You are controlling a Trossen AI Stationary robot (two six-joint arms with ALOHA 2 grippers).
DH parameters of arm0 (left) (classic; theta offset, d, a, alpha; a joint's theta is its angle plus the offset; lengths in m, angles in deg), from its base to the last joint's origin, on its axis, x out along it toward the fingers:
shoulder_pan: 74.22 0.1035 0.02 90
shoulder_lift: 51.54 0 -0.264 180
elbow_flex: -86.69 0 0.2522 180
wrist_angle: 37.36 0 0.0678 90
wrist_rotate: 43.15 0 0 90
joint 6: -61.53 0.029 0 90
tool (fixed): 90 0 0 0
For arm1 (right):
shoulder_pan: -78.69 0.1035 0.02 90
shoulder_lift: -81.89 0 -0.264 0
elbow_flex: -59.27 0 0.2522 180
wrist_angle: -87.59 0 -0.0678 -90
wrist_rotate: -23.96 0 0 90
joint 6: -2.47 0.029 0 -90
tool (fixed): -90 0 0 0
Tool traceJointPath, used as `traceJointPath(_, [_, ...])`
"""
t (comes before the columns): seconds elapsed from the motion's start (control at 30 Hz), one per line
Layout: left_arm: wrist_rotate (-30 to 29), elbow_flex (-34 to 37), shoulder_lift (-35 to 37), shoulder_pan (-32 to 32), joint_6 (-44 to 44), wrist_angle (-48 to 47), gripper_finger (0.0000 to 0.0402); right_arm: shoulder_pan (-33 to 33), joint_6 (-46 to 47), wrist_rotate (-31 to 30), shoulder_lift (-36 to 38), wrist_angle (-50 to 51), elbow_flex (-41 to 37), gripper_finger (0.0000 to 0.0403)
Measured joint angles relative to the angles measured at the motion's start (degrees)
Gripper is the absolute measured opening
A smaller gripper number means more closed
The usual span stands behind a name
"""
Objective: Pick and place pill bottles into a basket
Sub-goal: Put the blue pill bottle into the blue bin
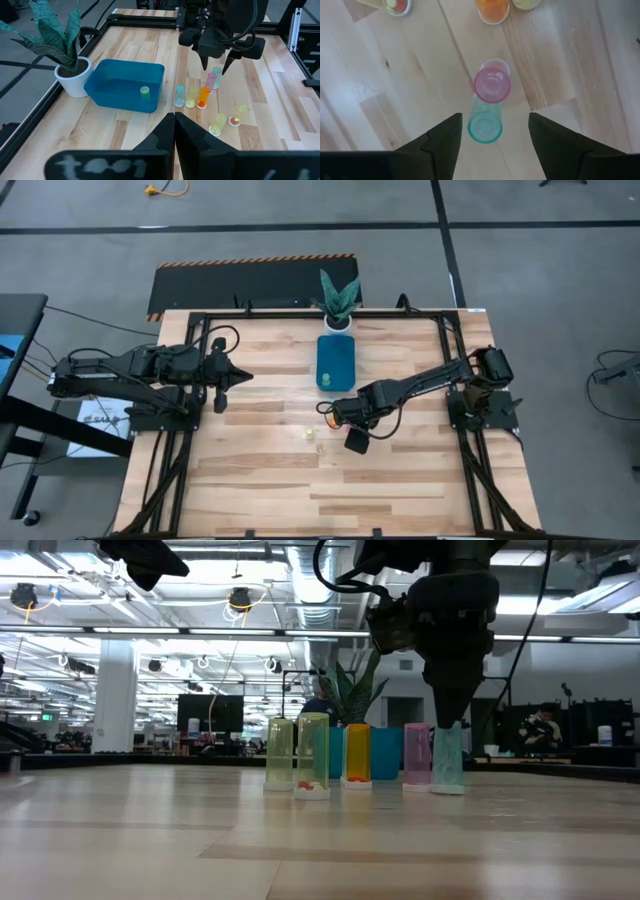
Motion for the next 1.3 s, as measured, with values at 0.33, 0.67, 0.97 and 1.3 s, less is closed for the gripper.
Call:
traceJointPath(0.33, [0.0, 0.0, 0.0, 0.0, 0.0, 0.0, 0.0, 0.0, 0.0, 0.0, 0.0, 0.1, 0.0, 0.0223])
traceJointPath(0.67, [0.0, 0.0, 0.0, 0.0, -0.4, 0.0, 0.0, 0.0, 0.4, 0.0, 0.0, 0.2, 0.0, 0.0223])
traceJointPath(0.97, [0.0, 0.0, 0.0, 0.0, -0.5, 0.0, 0.0, 0.1, 0.2, -0.3, 0.0, 1.0, 0.0, 0.0224])
traceJointPath(1.3, [0.0, 0.0, 0.0, 0.0, -0.5, 0.0, 0.0, 0.2, 0.0, -1.3, 0.0, 0.3, 0.0, 0.0224])
